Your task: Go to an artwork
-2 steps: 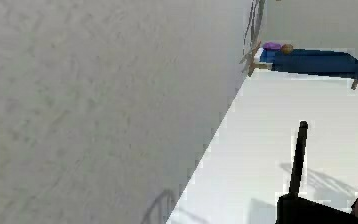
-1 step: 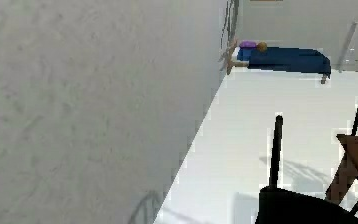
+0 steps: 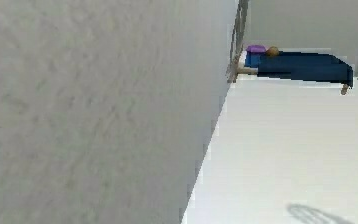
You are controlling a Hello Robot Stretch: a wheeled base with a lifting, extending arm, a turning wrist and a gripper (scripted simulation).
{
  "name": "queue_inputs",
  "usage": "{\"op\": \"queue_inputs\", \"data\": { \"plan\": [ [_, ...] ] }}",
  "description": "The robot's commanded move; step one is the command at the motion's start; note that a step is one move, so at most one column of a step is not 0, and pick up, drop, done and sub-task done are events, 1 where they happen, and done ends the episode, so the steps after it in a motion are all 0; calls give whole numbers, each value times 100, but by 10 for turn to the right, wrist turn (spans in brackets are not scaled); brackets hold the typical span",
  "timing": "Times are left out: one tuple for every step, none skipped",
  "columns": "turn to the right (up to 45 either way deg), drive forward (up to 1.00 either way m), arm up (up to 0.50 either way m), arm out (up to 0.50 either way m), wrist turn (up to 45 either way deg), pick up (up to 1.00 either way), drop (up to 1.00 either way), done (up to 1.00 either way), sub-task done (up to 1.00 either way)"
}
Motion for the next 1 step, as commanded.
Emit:
{"op": "queue_inputs", "data": {
  "plan": [
    [150, 0, 0, 0, 0, 0, 0, 0, 0]
  ]
}}
